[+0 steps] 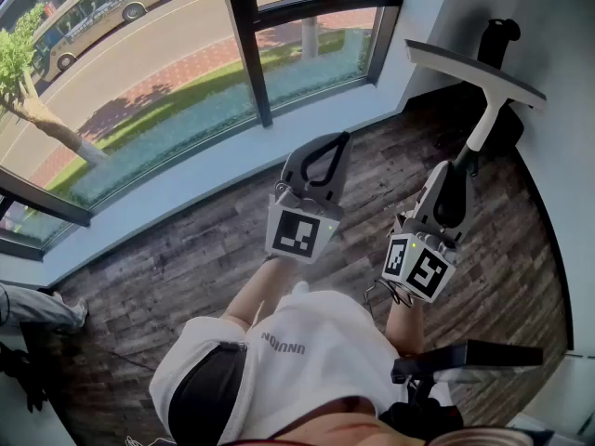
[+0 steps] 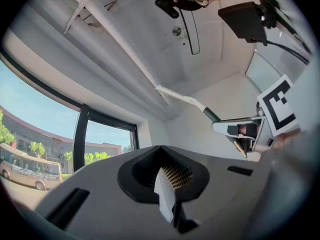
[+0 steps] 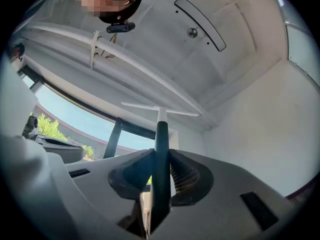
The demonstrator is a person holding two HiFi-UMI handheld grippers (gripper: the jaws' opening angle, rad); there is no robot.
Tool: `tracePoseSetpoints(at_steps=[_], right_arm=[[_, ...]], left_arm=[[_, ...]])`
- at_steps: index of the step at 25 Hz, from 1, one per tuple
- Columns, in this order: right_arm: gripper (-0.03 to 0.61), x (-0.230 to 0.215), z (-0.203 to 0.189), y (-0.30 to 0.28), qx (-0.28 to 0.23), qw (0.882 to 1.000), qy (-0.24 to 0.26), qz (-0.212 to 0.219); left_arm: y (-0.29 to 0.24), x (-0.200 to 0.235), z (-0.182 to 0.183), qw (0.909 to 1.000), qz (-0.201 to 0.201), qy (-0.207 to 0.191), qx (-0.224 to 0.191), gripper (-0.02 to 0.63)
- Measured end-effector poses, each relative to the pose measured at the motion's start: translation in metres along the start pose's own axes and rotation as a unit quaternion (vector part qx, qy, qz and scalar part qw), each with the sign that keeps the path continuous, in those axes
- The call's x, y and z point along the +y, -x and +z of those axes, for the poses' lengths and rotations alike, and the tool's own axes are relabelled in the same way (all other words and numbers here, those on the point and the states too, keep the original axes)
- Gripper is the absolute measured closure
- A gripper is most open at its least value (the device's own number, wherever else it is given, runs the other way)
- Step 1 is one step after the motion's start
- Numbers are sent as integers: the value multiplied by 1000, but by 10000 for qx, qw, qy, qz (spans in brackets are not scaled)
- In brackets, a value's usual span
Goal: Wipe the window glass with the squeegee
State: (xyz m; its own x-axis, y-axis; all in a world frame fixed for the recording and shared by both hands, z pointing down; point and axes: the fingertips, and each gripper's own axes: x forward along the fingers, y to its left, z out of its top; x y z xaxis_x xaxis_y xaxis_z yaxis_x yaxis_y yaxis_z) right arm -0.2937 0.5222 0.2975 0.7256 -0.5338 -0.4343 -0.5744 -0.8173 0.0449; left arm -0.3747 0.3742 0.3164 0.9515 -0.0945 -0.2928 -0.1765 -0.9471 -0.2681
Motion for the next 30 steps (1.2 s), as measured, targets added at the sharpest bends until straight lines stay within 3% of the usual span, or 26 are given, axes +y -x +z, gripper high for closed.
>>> tracePoseSetpoints(at_steps=[20, 30], right_arm=[[486, -2, -1, 0, -22, 9999, -16, 101], [486, -8, -7, -4, 29, 9994, -136, 306]], left_arm=[[0, -8, -3, 10000, -9, 41, 48, 618], [6, -12, -12, 9993, 275, 39, 267, 618]])
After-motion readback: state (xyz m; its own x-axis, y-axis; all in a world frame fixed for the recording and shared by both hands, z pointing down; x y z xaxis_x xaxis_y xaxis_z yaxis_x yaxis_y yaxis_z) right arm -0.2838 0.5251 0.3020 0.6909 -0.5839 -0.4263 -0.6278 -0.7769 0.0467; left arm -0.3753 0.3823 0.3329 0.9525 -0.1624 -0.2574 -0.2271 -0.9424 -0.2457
